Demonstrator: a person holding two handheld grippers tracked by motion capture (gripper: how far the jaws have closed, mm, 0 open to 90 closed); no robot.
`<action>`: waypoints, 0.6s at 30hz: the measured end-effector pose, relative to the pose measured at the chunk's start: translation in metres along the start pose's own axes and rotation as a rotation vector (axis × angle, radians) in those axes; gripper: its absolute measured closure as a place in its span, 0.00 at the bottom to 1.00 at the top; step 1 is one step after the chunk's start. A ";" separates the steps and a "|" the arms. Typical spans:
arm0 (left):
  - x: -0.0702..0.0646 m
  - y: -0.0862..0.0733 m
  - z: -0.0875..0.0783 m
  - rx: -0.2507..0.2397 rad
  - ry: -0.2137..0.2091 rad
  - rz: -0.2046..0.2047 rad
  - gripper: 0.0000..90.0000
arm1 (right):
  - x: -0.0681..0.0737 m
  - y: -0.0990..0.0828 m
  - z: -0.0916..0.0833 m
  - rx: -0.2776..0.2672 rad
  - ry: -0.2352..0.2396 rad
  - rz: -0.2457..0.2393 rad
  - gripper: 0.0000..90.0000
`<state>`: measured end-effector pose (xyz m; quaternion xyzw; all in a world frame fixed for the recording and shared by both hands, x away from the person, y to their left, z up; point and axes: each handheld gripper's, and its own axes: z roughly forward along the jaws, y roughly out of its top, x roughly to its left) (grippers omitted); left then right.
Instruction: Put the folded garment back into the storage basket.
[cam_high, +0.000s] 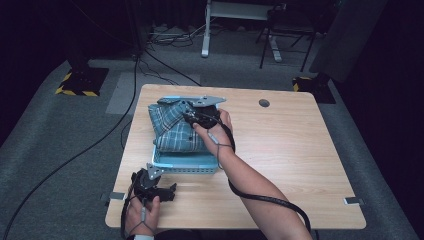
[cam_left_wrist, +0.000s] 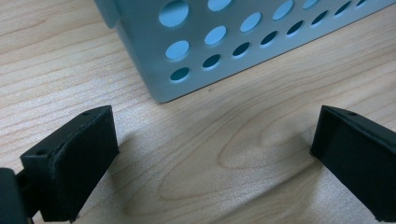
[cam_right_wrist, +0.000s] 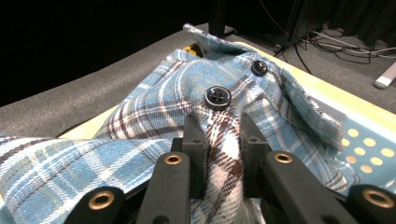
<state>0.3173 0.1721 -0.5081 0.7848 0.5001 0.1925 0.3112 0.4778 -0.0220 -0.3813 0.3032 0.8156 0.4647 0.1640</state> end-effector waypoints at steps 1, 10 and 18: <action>0.000 0.000 0.000 0.000 0.000 0.000 0.00 | 0.000 -0.001 0.001 0.003 -0.001 0.001 0.86; 0.000 0.000 0.000 0.000 0.000 0.000 0.00 | -0.001 -0.012 0.010 0.060 0.017 -0.010 0.84; 0.000 0.000 0.000 0.000 -0.001 -0.001 0.00 | 0.003 -0.022 0.022 0.122 0.025 -0.031 0.84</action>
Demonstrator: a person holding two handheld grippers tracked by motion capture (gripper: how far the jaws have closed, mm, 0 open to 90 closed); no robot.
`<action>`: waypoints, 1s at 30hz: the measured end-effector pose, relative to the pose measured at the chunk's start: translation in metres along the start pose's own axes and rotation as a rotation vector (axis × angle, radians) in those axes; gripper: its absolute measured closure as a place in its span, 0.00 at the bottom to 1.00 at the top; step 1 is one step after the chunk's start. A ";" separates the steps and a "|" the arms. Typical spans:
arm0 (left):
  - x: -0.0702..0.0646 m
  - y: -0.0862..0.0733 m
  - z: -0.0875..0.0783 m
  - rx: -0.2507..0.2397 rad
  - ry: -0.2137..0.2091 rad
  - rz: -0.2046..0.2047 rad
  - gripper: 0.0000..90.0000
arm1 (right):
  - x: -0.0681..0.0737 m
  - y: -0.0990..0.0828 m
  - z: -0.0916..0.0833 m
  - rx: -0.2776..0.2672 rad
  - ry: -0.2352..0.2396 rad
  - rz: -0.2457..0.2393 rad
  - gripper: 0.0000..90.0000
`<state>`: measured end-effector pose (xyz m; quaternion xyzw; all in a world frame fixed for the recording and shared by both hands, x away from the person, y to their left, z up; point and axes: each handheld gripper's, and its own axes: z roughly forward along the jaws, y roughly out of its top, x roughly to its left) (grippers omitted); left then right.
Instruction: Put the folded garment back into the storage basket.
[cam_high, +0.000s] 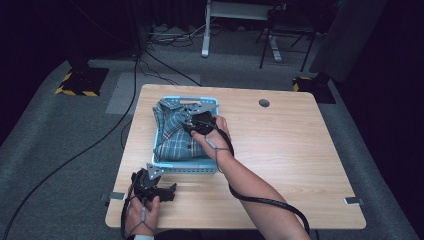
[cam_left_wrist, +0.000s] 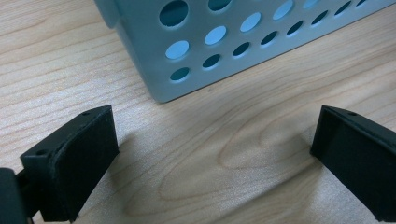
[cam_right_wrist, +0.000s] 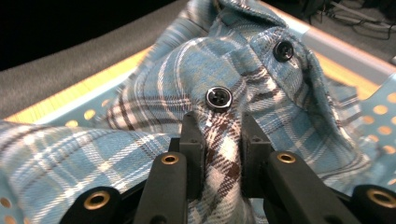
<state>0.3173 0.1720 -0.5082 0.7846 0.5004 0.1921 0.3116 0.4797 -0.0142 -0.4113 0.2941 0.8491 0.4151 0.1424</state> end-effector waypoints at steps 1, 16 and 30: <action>0.000 0.000 0.000 0.000 0.000 0.000 0.00 | 0.001 -0.001 0.002 0.011 0.001 -0.003 0.84; 0.000 0.000 0.000 0.000 0.000 0.000 0.00 | 0.005 -0.009 0.013 0.066 0.021 0.031 0.74; 0.000 0.000 0.000 0.000 0.001 0.001 0.00 | 0.003 0.006 -0.019 -0.070 0.033 -0.002 0.37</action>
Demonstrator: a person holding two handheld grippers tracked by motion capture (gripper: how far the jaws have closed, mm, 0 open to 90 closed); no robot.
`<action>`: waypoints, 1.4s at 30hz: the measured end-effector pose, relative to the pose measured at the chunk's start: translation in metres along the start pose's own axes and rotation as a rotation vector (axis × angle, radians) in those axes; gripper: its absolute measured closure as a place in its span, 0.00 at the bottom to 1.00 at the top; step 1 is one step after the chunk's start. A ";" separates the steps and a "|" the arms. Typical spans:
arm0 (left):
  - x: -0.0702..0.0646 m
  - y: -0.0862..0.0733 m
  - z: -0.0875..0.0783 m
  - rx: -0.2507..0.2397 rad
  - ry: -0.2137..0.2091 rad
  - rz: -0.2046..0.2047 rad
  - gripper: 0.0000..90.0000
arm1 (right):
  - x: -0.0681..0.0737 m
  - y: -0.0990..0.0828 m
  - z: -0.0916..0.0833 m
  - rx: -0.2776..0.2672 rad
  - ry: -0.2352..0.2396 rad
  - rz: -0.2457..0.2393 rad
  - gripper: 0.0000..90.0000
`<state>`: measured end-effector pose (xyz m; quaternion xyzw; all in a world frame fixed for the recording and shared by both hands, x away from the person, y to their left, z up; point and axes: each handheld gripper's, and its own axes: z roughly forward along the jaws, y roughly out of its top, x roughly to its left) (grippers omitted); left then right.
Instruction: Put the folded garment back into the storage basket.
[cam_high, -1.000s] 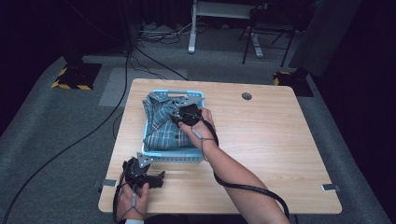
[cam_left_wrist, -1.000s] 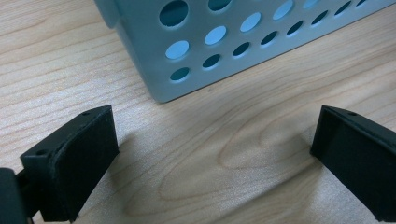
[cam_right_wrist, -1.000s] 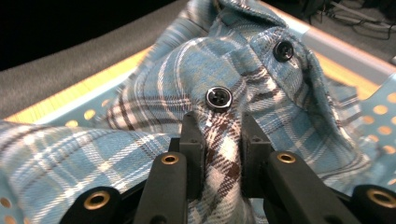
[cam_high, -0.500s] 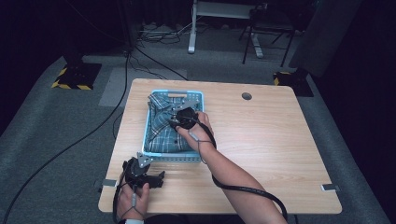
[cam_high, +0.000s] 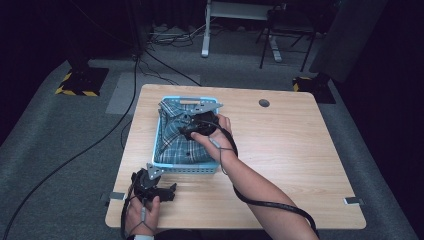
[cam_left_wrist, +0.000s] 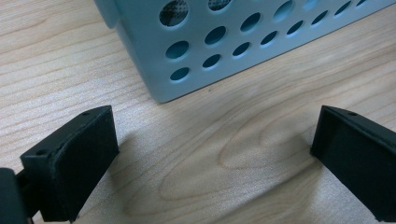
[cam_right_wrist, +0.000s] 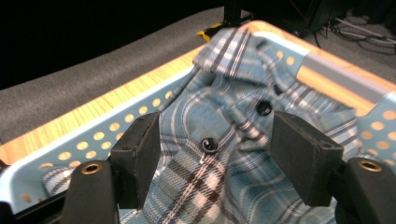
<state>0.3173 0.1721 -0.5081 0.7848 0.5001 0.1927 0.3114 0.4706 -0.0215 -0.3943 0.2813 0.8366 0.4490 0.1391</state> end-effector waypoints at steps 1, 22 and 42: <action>0.000 0.000 0.000 0.000 0.000 0.000 0.00 | -0.001 0.002 -0.004 -0.002 0.000 -0.003 0.37; 0.000 0.000 0.000 0.002 -0.002 -0.002 0.00 | -0.010 0.011 -0.064 -0.051 -0.004 -0.034 0.38; 0.000 0.000 0.000 0.002 -0.002 -0.002 0.00 | -0.039 0.000 -0.112 -0.043 -0.060 -0.060 0.37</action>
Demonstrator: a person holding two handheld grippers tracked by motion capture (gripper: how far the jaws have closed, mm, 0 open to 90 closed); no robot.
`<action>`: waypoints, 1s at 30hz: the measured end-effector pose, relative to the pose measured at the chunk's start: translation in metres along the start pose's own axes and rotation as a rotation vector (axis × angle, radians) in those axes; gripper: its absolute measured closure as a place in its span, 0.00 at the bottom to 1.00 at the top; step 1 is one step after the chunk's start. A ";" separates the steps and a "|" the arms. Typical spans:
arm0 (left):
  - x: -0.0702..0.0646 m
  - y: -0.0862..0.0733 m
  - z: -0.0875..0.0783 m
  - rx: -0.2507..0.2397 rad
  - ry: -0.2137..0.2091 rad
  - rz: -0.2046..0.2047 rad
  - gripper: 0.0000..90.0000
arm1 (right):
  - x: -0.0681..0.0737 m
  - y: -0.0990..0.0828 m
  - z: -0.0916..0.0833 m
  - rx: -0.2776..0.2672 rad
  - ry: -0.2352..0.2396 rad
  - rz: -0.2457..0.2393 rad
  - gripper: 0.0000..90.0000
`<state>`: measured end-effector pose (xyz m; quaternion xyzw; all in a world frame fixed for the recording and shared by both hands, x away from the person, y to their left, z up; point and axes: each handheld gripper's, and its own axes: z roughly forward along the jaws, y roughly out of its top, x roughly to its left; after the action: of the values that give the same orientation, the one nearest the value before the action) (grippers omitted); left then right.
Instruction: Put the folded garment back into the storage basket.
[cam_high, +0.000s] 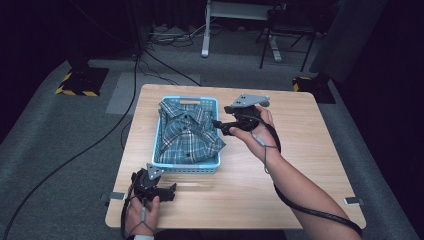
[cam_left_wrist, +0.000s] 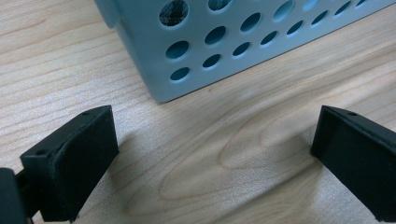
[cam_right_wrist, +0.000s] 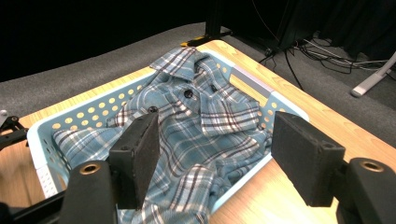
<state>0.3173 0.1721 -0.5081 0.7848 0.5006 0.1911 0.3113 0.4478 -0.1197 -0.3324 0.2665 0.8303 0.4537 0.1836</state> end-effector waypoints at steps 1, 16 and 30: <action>0.000 0.000 0.000 0.000 0.000 0.000 0.00 | -0.001 0.000 -0.002 0.000 0.002 0.001 0.36; 0.000 0.000 0.000 -0.001 0.000 0.000 0.00 | -0.016 -0.005 -0.029 -0.009 0.000 -0.006 0.35; 0.000 0.000 0.000 0.000 0.000 0.000 0.00 | -0.027 -0.013 -0.045 -0.001 -0.025 -0.012 0.35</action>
<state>0.3172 0.1721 -0.5081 0.7848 0.5007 0.1911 0.3113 0.4411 -0.1713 -0.3183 0.2672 0.8291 0.4499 0.1969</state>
